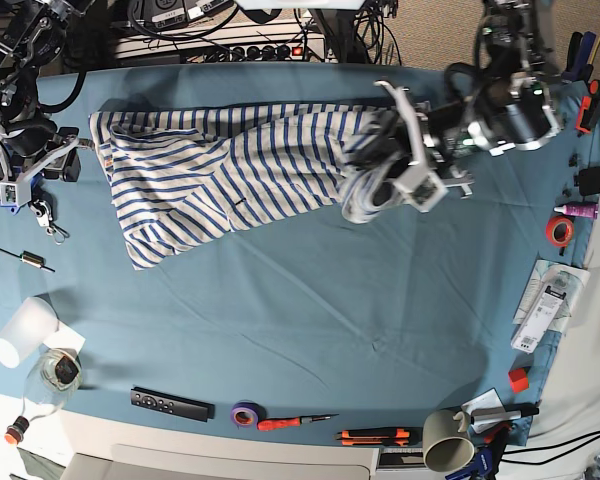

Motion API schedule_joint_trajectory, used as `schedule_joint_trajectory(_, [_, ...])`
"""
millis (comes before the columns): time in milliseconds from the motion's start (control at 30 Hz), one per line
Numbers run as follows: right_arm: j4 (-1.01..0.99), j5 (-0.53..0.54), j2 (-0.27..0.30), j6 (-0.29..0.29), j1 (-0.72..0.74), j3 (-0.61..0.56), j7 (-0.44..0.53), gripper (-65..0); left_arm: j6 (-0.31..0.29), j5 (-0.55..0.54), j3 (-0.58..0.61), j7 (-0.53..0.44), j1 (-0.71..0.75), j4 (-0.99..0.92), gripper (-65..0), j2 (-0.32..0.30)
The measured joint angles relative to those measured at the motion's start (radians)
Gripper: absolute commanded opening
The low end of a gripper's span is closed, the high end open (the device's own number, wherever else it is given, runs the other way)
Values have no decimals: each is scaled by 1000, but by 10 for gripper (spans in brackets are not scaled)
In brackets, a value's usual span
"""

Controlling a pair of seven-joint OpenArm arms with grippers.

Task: Fold the T-shirt properly
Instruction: 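Lift the shirt end with the left gripper and fold it toward the right gripper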

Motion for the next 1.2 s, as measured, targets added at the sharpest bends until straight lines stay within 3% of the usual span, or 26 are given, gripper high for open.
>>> schedule_joint_trajectory(100, [0, -29, 0, 0, 0, 0, 1, -439, 35, 64, 67, -15, -28, -19, -650, 28])
schedule_joint_trajectory(267, [0, -58, 0, 1, 0, 0, 9, -439, 34, 122, 171, -35, -38, -37, -650, 88])
schedule_joint_trajectory(467, [0, -59, 0, 0, 0, 0, 12, -439, 39, 290, 280, -106, -72, -53, -650, 151])
schedule_joint_trajectory(533, [0, -56, 0, 1, 0, 0, 11, -439, 88, 328, 314, -130, -77, -64, -650, 159])
schedule_joint_trajectory(733, [0, -56, 0, 1, 0, 0, 11, -439, 140, 385, 375, -186, -77, -79, -650, 161])
schedule_joint_trajectory(767, [0, -56, 0, 1, 0, 0, 11, -439, 140, 391, 378, -202, -77, -79, -637, 162])
schedule_joint_trajectory(867, [0, -56, 0, 1, 0, 0, 11, -439, 124, 390, 379, -216, -79, -79, -438, 162])
schedule_joint_trajectory(933, [0, -56, 0, 1, 0, 0, 12, -439, 132, 391, 380, -227, -78, -79, -368, 171])
schedule_joint_trajectory(1033, [0, -56, 0, 1, 0, 0, 11, -439, 168, 391, 380, -240, -79, -79, -360, 187])
schedule_joint_trajectory(1200, [0, -56, 0, 1, 0, 0, 11, -439, 170, 391, 380, -240, -79, -79, -361, 192])
